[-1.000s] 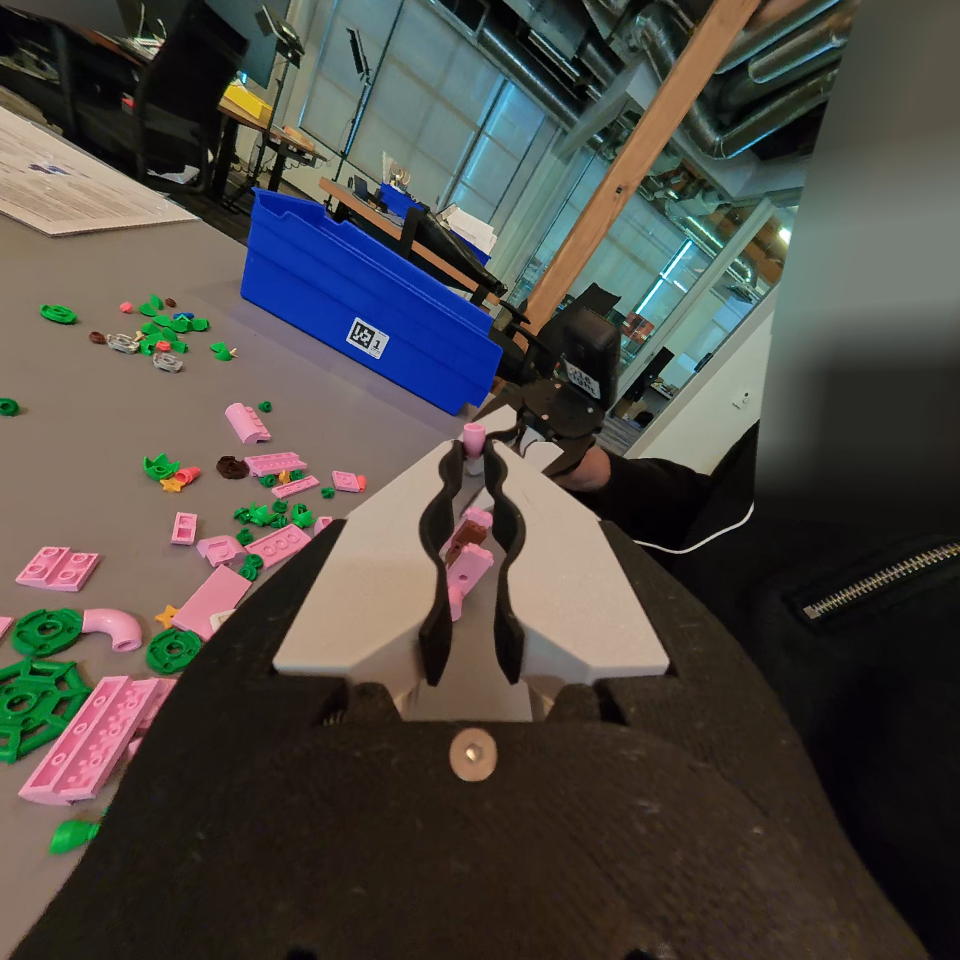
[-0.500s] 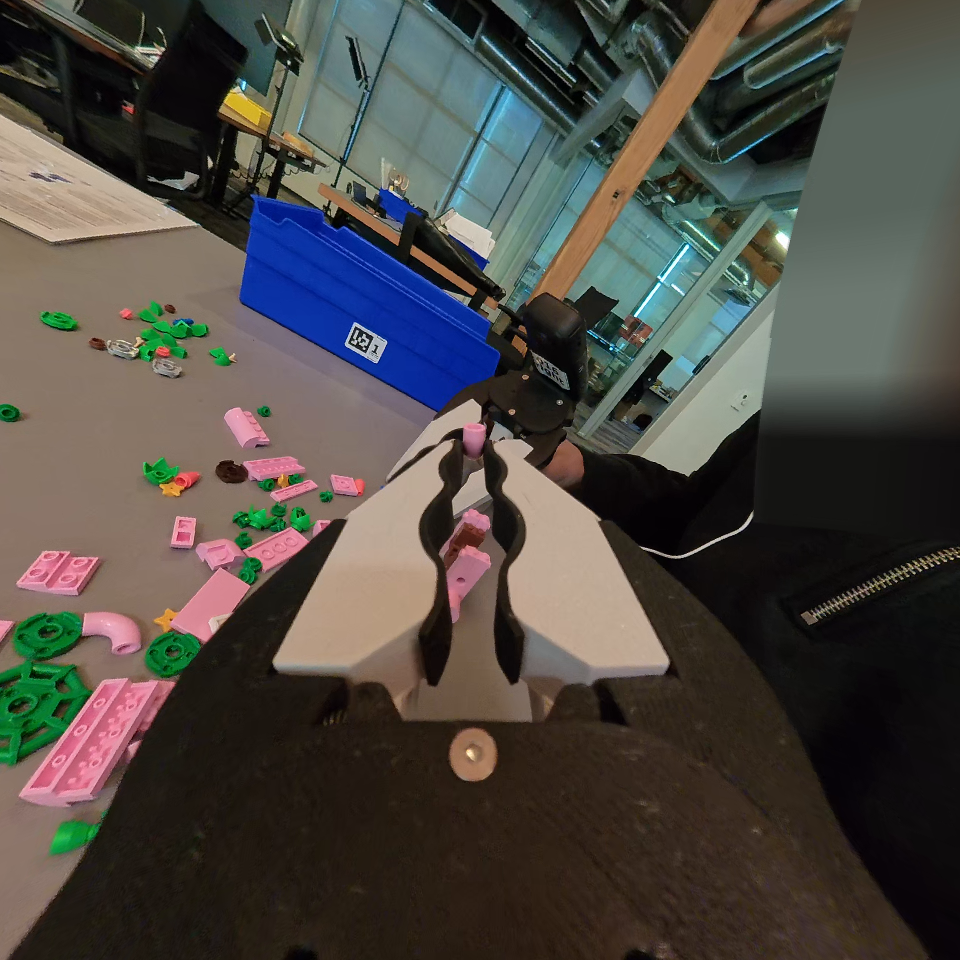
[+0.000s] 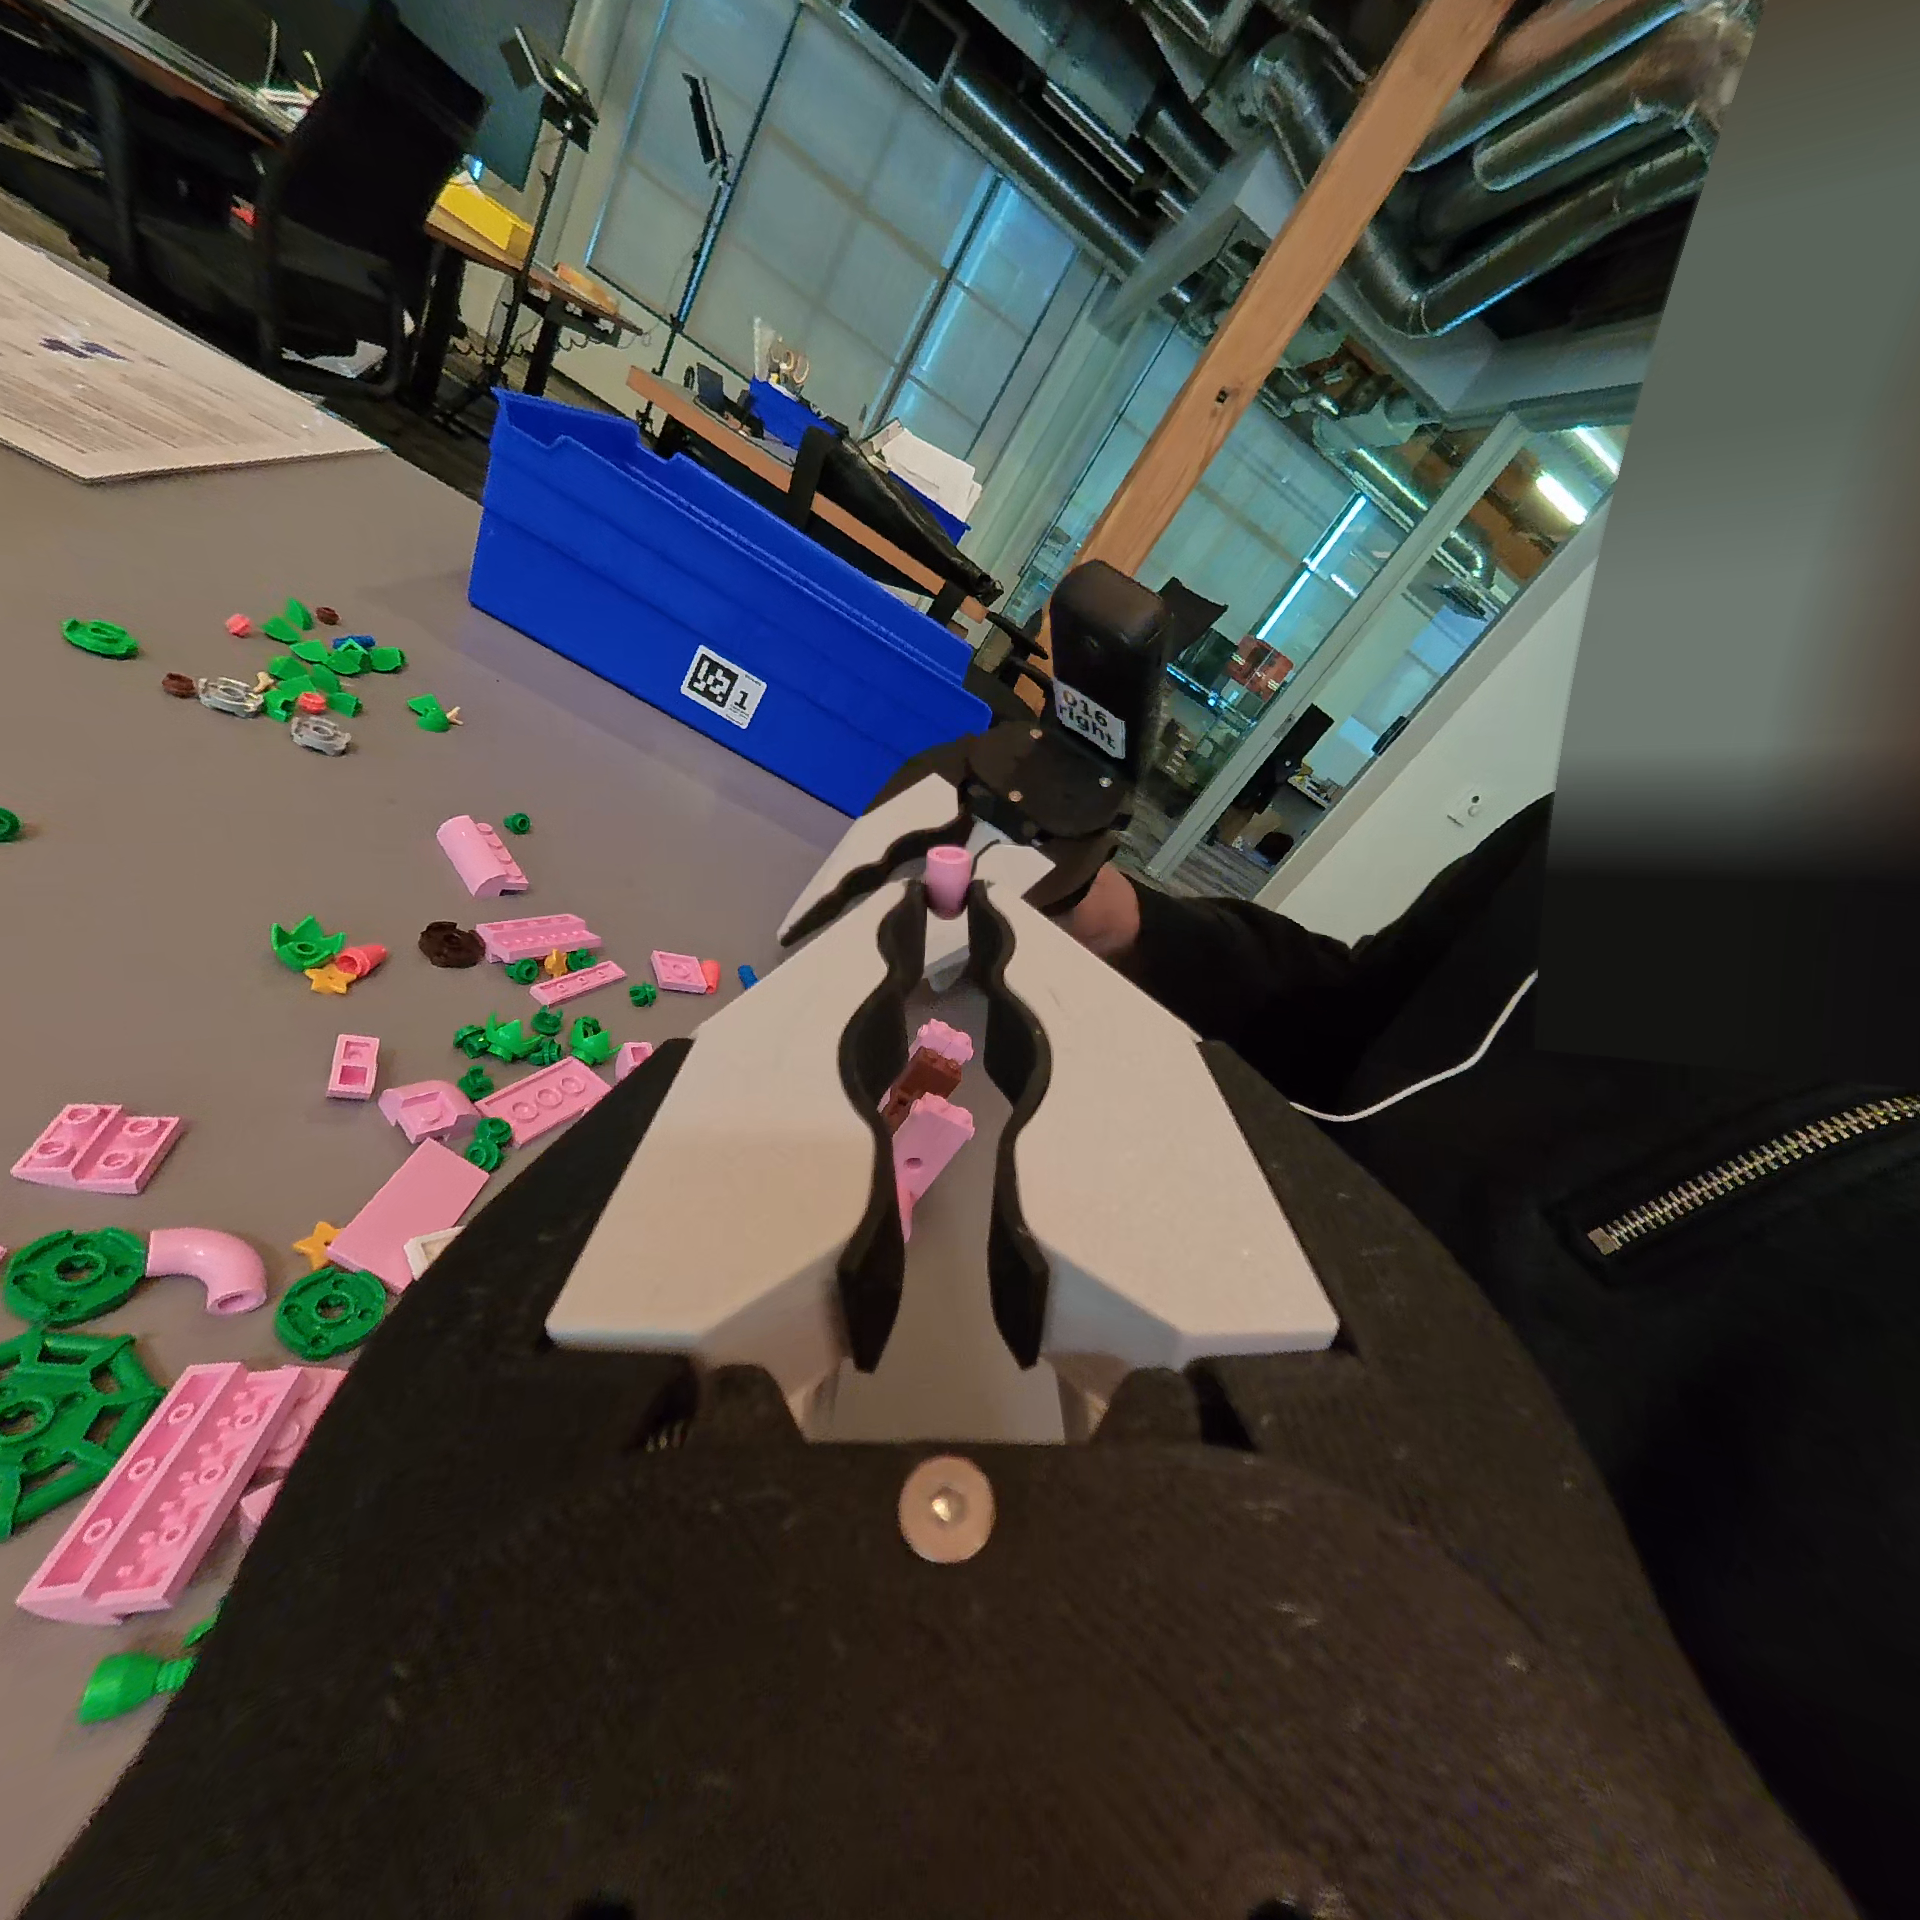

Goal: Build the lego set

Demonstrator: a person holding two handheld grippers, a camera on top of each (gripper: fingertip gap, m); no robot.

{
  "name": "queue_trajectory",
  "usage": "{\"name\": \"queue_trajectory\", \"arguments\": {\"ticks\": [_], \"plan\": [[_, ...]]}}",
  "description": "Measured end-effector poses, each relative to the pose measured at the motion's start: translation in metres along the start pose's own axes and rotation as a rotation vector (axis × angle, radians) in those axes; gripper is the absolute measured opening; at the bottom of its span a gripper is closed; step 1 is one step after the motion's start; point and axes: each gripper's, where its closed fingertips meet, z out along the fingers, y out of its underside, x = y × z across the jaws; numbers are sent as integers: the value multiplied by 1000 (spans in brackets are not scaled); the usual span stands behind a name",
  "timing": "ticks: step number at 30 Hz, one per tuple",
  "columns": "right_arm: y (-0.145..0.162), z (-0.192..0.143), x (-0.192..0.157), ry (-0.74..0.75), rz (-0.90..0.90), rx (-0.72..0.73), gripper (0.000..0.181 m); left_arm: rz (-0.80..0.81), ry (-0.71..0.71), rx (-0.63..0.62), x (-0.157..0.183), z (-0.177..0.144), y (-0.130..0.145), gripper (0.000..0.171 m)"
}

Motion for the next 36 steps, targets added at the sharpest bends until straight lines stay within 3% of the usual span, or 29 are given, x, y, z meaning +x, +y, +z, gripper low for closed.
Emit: {"name": "queue_trajectory", "arguments": {"ticks": [7,12,19,36], "plan": [[-4,12,9,-95,-277,-85,31,-4,3,6,0,-1,-1,4],[3,16,1,-275,-256,-163,30,-3,7,12,2,-2,-3,4],[11,16,4,-267,-294,-220,27,-1,20,13,6,-1,-4,4],[9,17,10,-258,-278,-181,15,-3,22,22,6,-2,-6,4]]}}
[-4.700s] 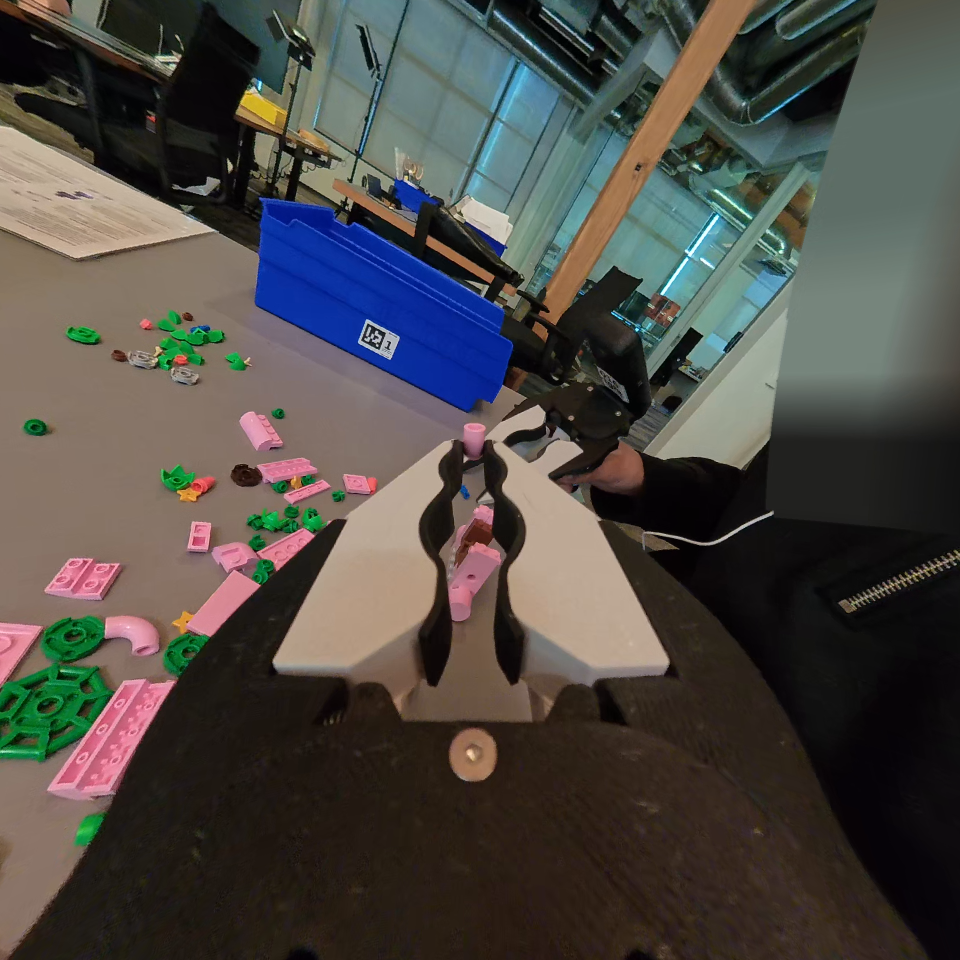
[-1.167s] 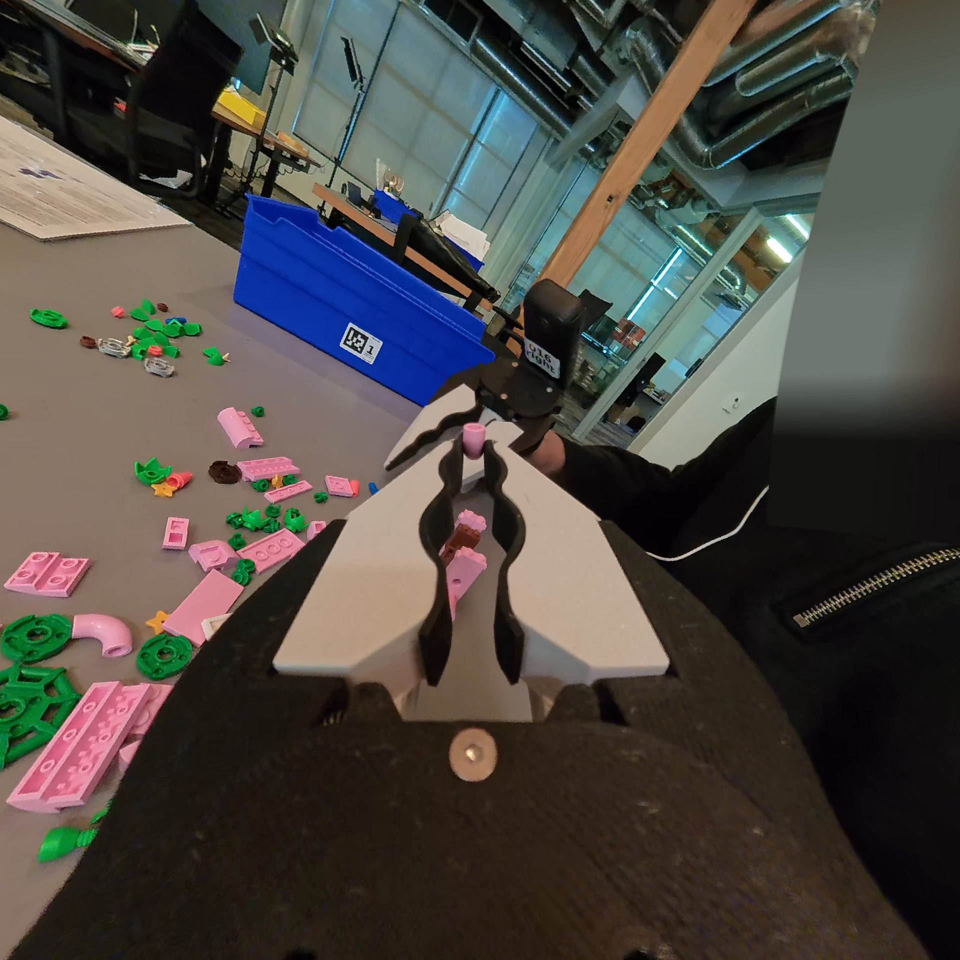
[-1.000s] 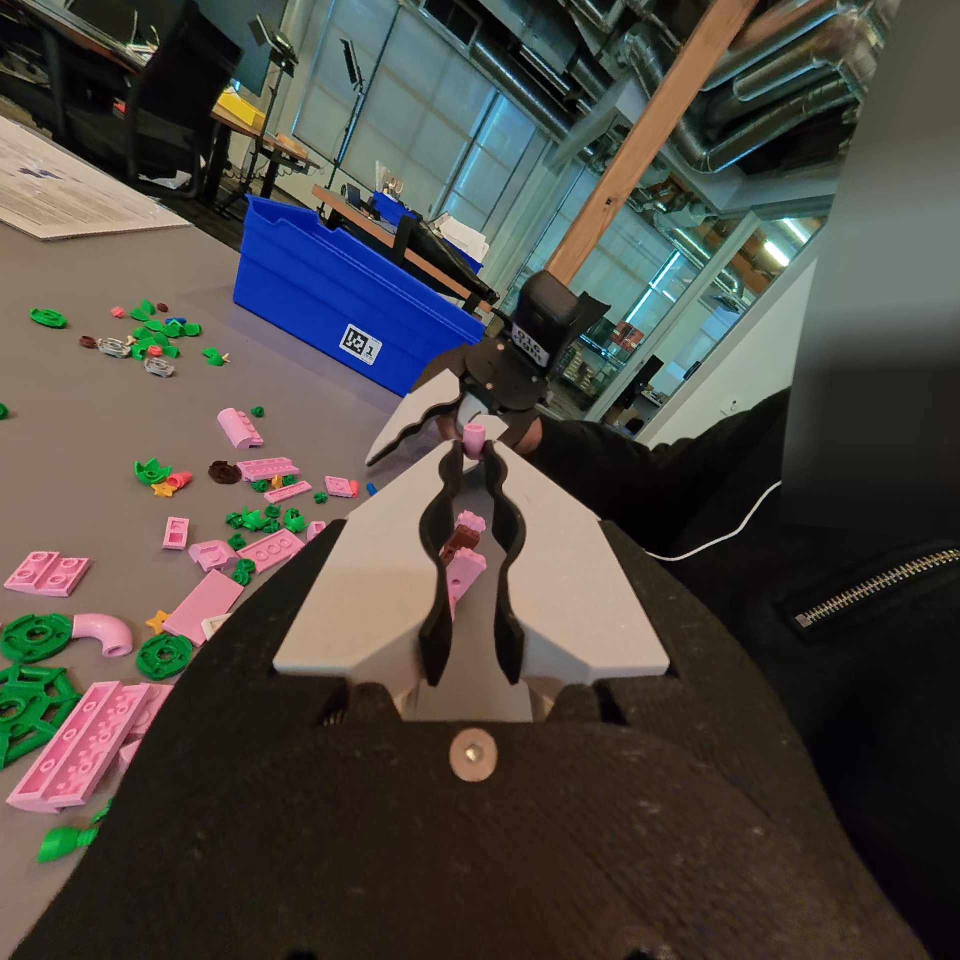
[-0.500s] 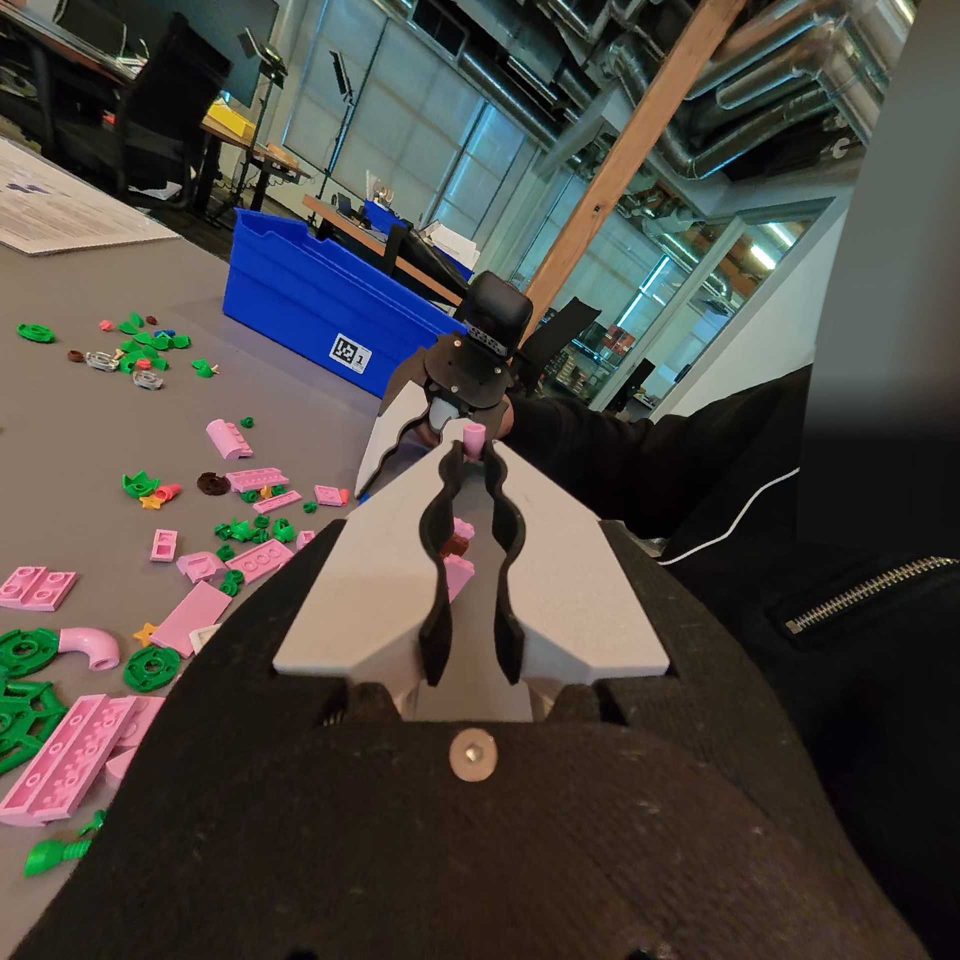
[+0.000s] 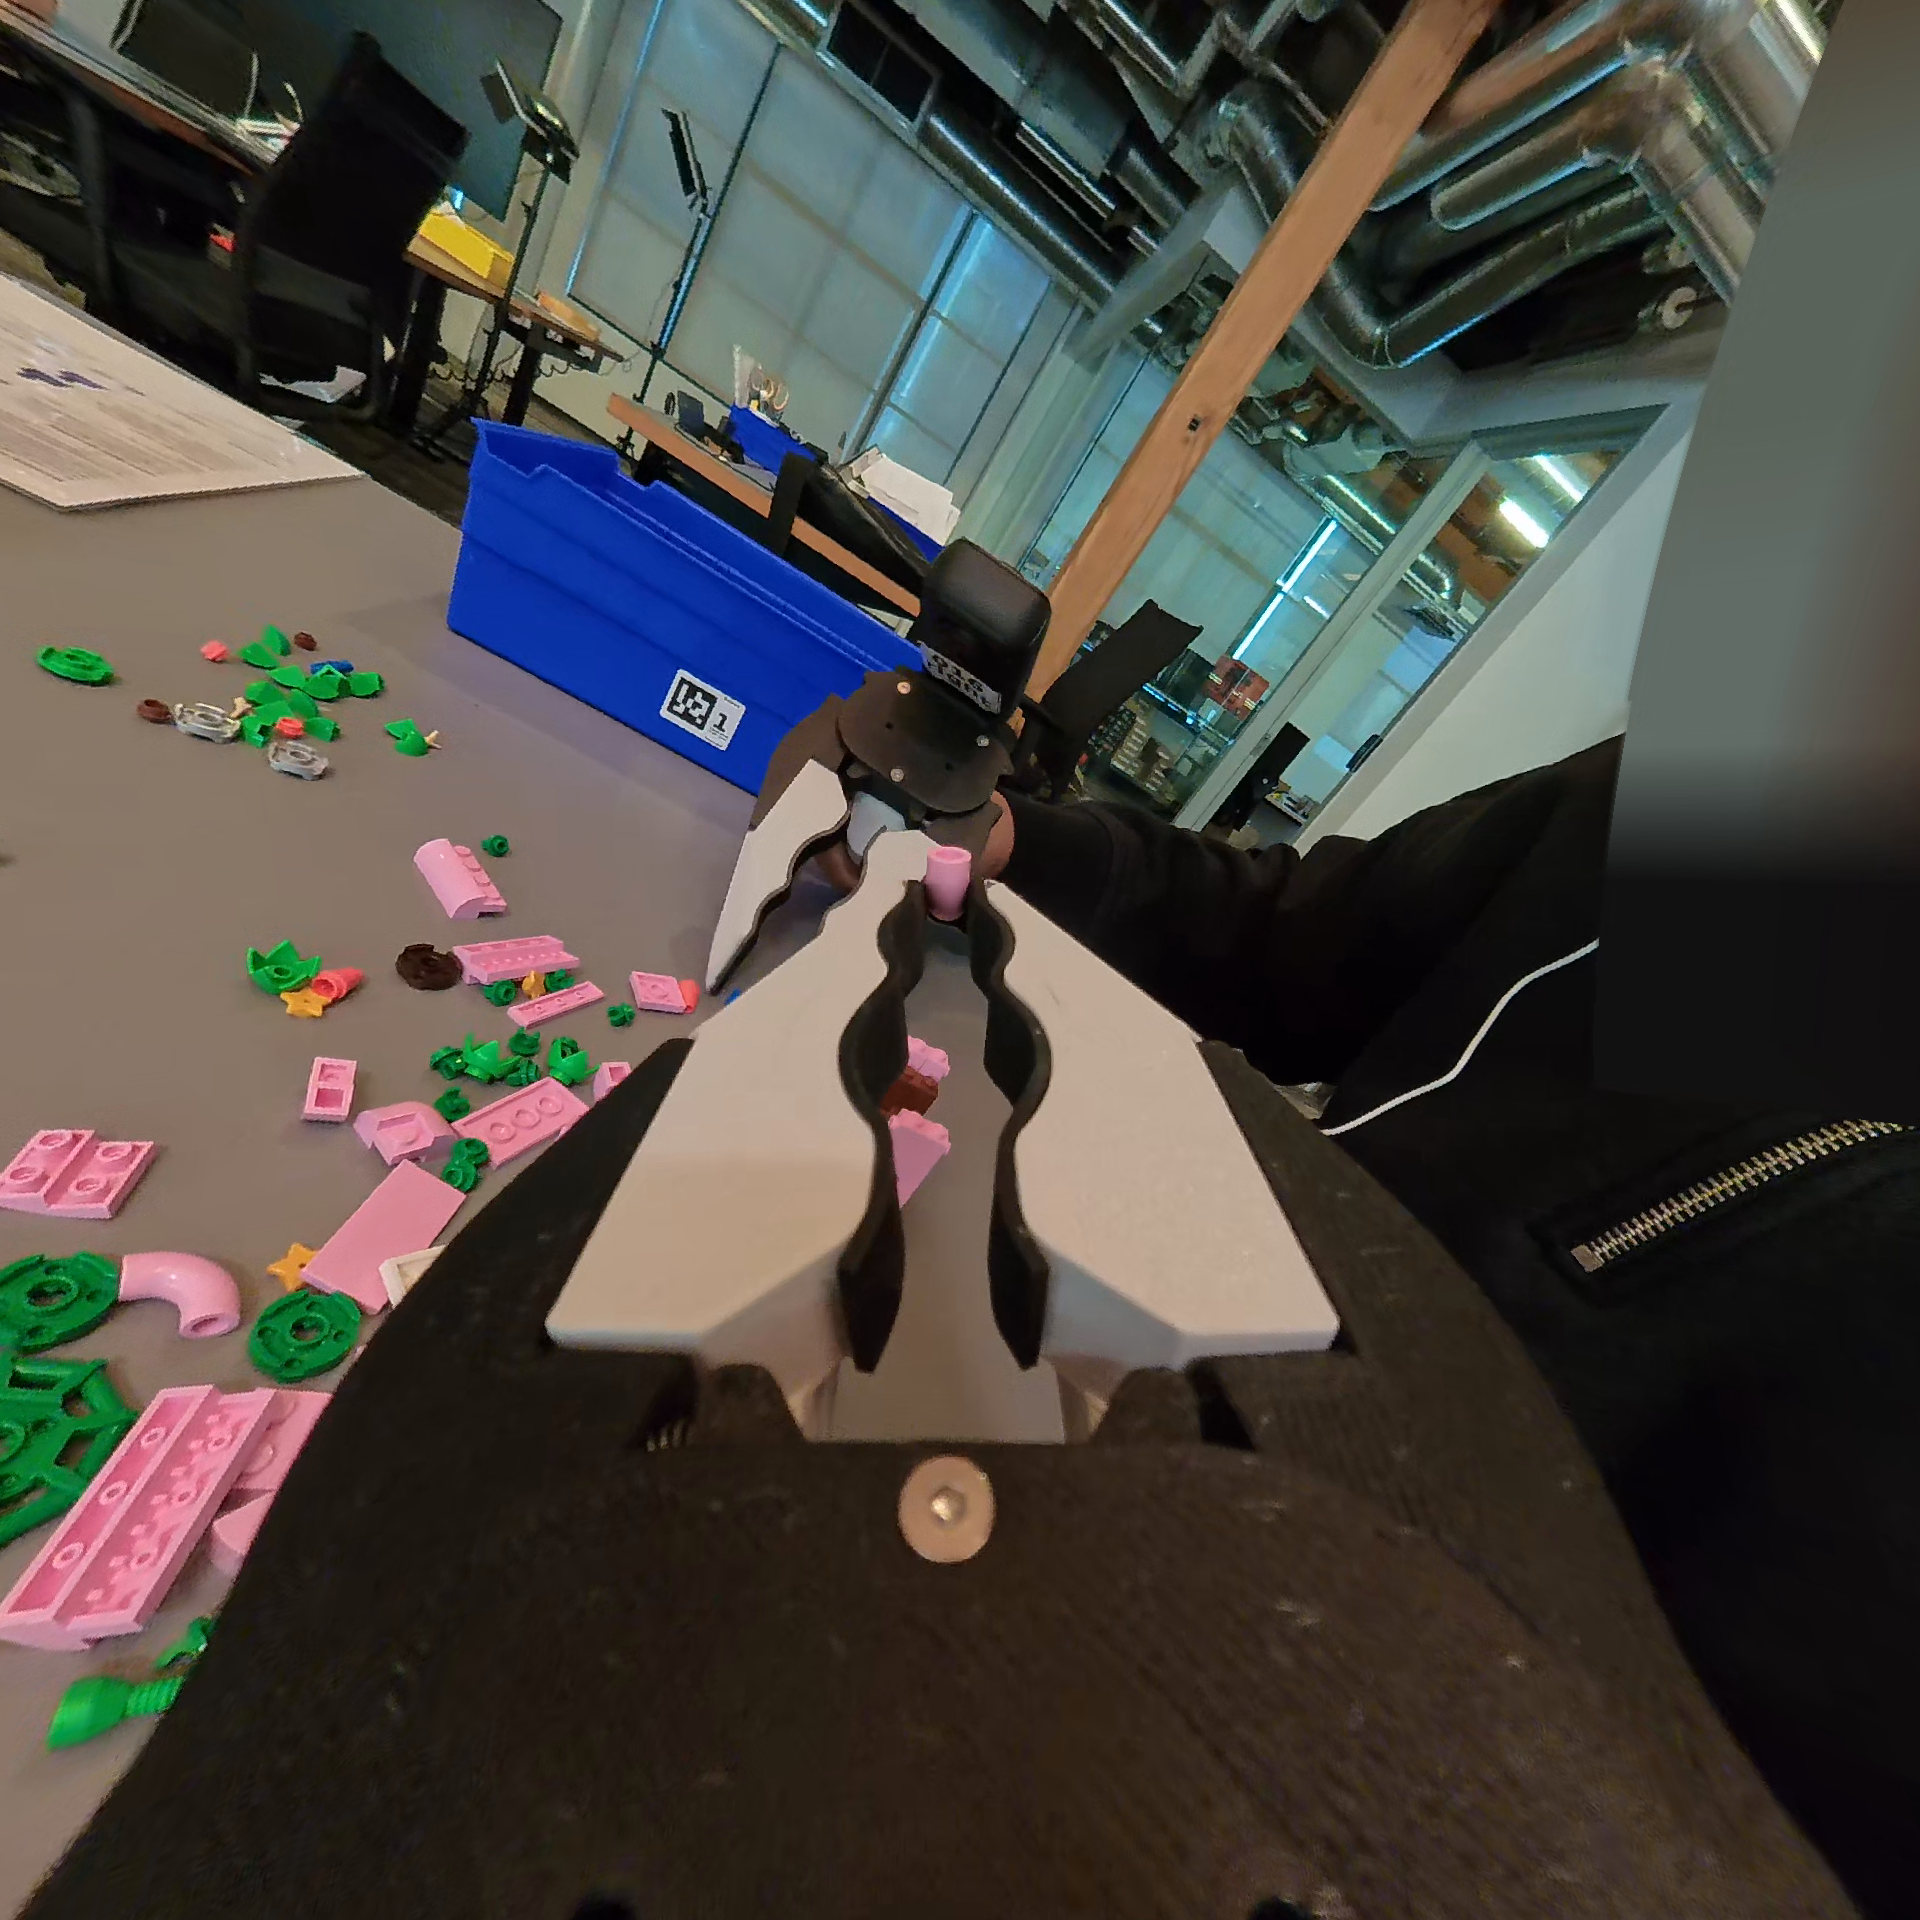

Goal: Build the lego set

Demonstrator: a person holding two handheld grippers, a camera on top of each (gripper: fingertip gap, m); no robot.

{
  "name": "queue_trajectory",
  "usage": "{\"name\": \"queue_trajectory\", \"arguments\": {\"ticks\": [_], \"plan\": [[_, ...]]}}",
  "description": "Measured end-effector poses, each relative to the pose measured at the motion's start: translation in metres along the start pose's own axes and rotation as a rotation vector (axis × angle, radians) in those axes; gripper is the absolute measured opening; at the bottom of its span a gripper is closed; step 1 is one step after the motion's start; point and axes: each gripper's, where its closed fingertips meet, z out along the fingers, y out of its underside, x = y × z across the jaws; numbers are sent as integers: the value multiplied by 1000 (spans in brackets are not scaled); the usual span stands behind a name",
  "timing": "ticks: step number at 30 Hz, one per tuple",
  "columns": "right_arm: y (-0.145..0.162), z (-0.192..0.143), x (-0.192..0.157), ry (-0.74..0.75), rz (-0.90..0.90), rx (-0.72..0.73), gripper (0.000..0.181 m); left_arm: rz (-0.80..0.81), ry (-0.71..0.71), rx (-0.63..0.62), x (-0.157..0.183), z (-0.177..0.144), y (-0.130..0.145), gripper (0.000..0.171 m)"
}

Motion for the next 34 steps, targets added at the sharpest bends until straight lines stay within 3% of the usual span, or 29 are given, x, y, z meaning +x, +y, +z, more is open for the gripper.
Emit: {"name": "queue_trajectory", "arguments": {"ticks": [5,16,27,31,34], "plan": [[-1,1,-5,-30,-7,19,4,-2,-1,1,0,0,0,4],[1,-1,-4,-17,1,47,11,-4,1,1,0,0,0,4],[1,-1,-6,-16,23,54,2,-2,1,1,0,0,-1,4],[-32,-15,-2,66,32,169,3,-28,28,21,1,-1,-2,4],[-78,-33,-14,101,-16,276,2,-176,189,148,11,-9,-18,4]]}}
